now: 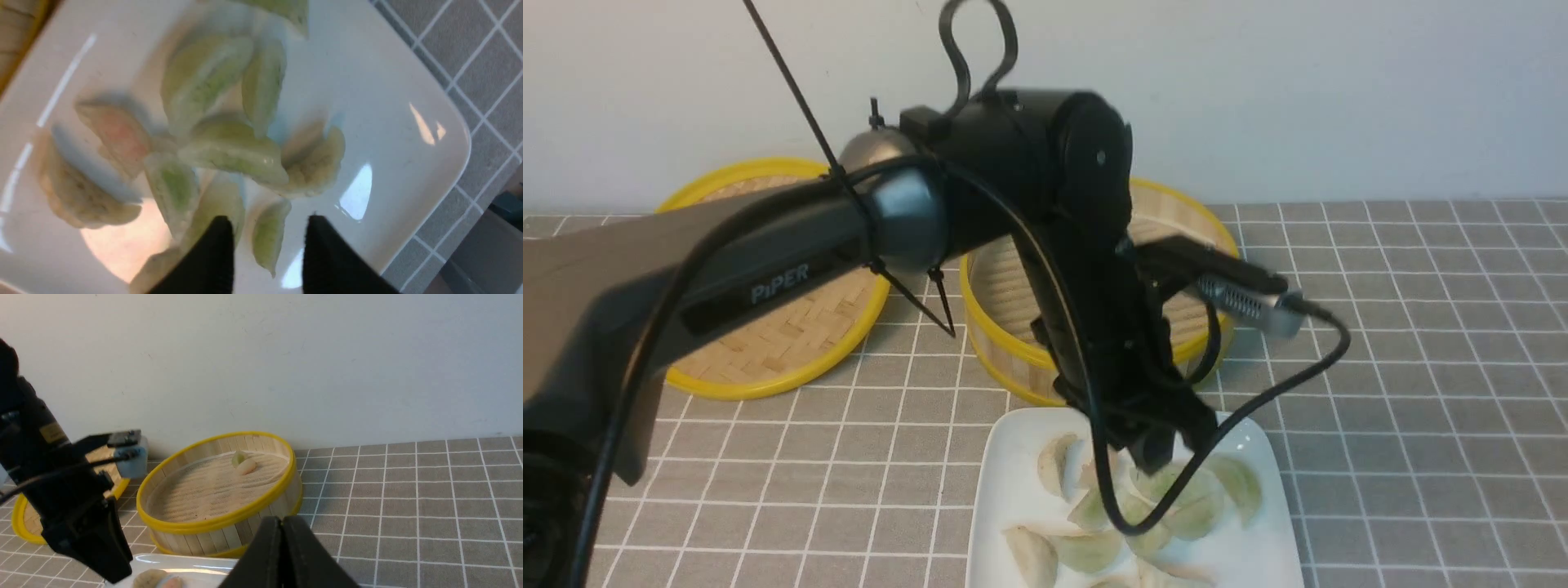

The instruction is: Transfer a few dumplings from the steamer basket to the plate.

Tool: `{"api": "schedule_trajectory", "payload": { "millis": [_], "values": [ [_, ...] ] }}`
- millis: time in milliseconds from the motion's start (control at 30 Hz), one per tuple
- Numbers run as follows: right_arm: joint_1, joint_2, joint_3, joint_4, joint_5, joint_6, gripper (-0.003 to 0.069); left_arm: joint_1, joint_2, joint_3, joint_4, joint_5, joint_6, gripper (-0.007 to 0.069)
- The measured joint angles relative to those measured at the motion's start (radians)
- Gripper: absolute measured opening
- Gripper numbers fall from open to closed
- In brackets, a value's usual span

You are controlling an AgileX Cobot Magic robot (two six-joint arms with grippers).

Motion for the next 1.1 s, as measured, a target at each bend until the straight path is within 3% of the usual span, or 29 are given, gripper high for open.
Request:
{"api": "schedule_trajectory", "payload": {
  "millis": [67, 133, 533, 867, 1100],
  "values": [
    [0.000, 0.000, 0.000, 0.000, 0.016, 0.000, -0.0015, 0.000, -0.033, -0.016, 0.006, 0.000, -0.001, 0.0044],
    [0.000, 0.000, -0.001, 0.000, 0.036, 0.000, -0.0015, 0.003, -0.078, -0.020, 0.007, 0.001, -0.004, 0.0012],
    [0.000, 0.000, -0.003, 0.034, 0.125, -0.001, -0.0015, 0.080, -0.526, 0.160, 0.018, -0.043, -0.007, -0.0005],
    [0.000, 0.000, -0.003, 0.040, 0.047, -0.002, -0.0015, 0.088, -0.978, 0.636, 0.141, -0.449, -0.044, -0.0005],
    [0.000, 0.000, -0.003, 0.029, 0.046, -0.002, -0.0015, 0.088, -1.184, 0.892, 0.156, -0.621, -0.059, -0.0005]
  ]
}}
